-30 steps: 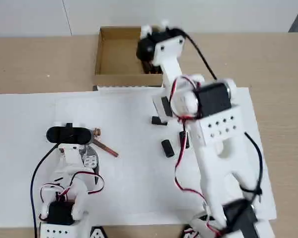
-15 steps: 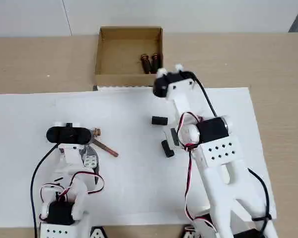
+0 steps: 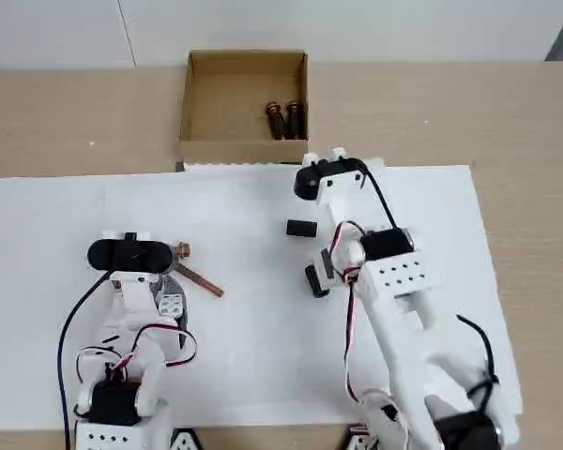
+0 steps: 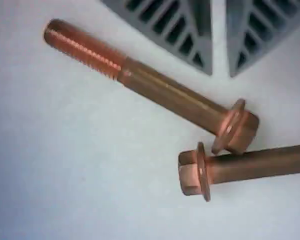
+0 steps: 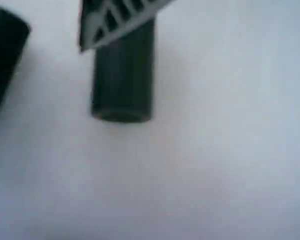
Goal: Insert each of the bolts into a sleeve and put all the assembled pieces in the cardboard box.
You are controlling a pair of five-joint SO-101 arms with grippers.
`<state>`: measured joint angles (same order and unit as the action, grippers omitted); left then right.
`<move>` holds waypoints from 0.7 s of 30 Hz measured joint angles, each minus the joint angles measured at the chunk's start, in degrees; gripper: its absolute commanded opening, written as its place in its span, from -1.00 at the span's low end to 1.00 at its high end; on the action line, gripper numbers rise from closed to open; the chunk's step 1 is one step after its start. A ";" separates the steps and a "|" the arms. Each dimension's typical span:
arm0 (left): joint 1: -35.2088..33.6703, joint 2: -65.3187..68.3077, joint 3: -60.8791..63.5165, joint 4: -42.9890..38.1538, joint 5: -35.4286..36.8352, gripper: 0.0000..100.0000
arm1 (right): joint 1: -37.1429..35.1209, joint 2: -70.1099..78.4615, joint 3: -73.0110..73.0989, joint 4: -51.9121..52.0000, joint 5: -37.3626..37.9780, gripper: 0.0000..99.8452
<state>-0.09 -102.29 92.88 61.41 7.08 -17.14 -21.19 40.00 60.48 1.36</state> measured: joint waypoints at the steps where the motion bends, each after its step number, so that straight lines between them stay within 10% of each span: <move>1: 0.00 0.00 0.00 0.00 0.00 -0.99 | 0.44 1.23 0.00 -0.70 0.00 -0.77; 21: 0.00 0.00 0.00 0.00 0.00 -0.99 | 3.08 15.56 -5.98 -1.14 0.00 -0.78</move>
<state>-0.09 -102.29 92.88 61.41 7.08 -14.07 -5.63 34.02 59.34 1.36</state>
